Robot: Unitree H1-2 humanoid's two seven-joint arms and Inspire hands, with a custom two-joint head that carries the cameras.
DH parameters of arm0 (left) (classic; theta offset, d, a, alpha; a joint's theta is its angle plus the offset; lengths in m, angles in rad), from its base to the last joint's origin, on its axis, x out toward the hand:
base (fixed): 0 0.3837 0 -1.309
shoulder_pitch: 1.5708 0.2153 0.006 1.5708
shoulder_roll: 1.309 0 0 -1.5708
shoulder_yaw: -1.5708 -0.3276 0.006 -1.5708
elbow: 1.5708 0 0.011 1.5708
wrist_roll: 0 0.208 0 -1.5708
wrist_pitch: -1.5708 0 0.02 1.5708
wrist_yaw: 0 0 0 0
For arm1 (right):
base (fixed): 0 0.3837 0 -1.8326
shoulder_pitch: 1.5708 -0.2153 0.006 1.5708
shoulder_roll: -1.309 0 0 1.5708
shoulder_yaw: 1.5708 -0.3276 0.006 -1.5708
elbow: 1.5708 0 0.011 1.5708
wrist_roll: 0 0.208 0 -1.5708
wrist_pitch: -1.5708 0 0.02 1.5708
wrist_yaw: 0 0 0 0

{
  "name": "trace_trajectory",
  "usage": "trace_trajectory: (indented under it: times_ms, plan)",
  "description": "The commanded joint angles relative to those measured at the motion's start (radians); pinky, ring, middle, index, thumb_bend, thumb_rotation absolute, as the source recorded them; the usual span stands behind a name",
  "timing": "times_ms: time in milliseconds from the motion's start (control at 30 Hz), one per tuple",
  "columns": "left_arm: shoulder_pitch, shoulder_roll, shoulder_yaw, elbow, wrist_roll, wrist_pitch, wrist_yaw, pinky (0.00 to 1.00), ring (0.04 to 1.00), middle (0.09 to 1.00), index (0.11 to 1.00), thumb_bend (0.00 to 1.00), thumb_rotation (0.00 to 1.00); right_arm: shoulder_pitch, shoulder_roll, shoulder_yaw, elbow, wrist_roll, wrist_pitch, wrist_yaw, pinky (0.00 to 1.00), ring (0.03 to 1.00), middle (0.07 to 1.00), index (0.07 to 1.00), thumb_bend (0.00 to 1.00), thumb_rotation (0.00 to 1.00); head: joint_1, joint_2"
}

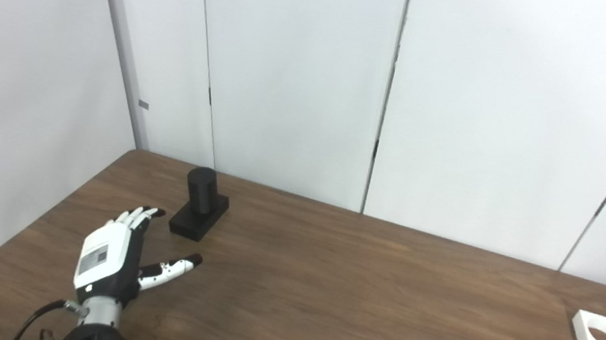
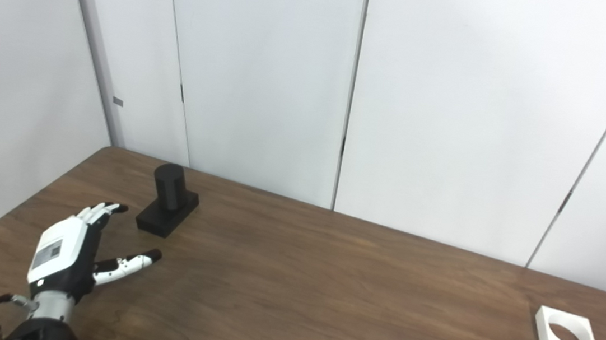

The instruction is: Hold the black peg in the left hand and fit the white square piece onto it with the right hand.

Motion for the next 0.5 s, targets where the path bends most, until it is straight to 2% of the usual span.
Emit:
trace_trajectory:
  times_ms: [0, 200, 367, 467]
  plan:
    - [-0.043, 0.028, -0.005, 0.001, 0.033, 0.006, 0.035, 1.0, 0.948, 0.923, 0.853, 0.96, 0.64, 0.045, 0.029, 0.009, 0.032, 0.012, -0.008, 0.01, 1.0, 0.994, 0.964, 1.0, 0.71, 0.86, -0.001, 0.003]
    - [-0.066, 0.036, -0.018, 0.03, 0.049, 0.026, 0.055, 0.95, 0.936, 0.917, 0.846, 0.97, 0.64, 0.051, 0.032, 0.009, 0.016, 0.014, 0.013, 0.005, 1.0, 0.99, 0.954, 1.0, 0.7, 0.86, -0.001, 0.006]
    - [-0.086, 0.046, -0.033, 0.058, 0.074, 0.057, 0.046, 0.93, 0.926, 0.91, 0.842, 0.96, 0.65, 0.052, 0.031, 0.009, 0.013, 0.018, 0.017, 0.01, 1.0, 0.999, 0.964, 1.0, 0.7, 0.87, -0.002, 0.005]
    - [-0.098, 0.048, -0.049, 0.07, 0.087, 0.081, 0.034, 0.95, 0.932, 0.908, 0.84, 0.95, 0.66, 0.051, 0.033, 0.009, 0.012, 0.016, 0.015, 0.007, 1.0, 0.991, 0.968, 1.0, 0.69, 0.87, -0.004, 0.008]
